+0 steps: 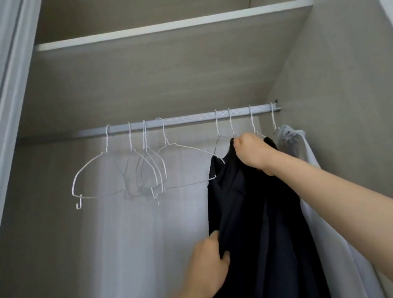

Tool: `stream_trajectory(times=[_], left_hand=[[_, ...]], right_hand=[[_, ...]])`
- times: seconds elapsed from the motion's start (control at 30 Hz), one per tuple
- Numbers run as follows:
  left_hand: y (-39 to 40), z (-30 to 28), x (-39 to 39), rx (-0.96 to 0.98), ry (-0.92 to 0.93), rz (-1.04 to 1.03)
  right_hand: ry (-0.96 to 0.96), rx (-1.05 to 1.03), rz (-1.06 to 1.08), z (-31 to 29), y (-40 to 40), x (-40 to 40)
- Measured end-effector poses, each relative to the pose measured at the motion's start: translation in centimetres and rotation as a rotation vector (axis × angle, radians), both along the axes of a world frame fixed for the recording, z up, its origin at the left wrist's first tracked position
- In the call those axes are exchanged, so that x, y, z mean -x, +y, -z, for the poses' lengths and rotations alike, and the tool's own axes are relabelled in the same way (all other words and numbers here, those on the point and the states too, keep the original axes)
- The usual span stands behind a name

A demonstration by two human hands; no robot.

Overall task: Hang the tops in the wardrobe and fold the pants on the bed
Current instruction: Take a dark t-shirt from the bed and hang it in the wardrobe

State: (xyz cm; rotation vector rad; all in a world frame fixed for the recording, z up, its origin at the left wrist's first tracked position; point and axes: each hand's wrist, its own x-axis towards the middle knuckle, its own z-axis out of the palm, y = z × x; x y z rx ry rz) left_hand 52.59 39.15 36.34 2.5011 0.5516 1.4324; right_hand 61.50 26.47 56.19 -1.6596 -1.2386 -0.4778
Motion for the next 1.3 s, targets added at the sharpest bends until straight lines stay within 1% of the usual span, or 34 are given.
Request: stream_trajectory(times=[0.07,0.17,0.3,0.53,0.67,0.8,0.9,1.0,1.13,1.3], left_hand=[[-0.3,1.0,0.2,-0.009,0.016,-0.011],[-1.3,2.4,0.8,-0.030,0.050,-0.010],[-2.3,3.8,1.5,-0.033,0.137,-0.008],[-4.1,5.8,4.1,-0.024,0.258,0.030],[-5.2,7.4,5.8,0.085,0.227,0.056],[-7.1,8.6,8.0,0.150,0.167,0.088],[-8.1,9.0,9.9,0.149,0.175,0.038],[-8.8,9.3,12.1,0.166,0.142,-0.026],[-10.0,10.3,16.4,0.260,0.043,-0.153],[-13.8,12.0,22.6,0.301,-0.044,-0.368]], right_hand=[[-0.064,-0.005,0.085,0.9,-0.1,-0.2],[-0.128,-0.020,0.132,2.9,0.4,-0.9],[-0.174,0.048,0.114,5.9,1.2,0.1],[-0.228,-0.020,0.106,10.0,0.1,1.8],[-0.269,0.028,0.118,12.9,-1.8,3.0],[-0.423,0.103,0.244,16.4,-3.9,5.1],[-0.515,0.156,0.262,18.2,-5.5,7.0],[-0.593,0.141,0.205,19.3,-6.3,8.5],[-0.639,0.142,0.059,21.6,-6.0,11.2],[-0.610,0.187,-0.252,25.9,-6.3,15.5]])
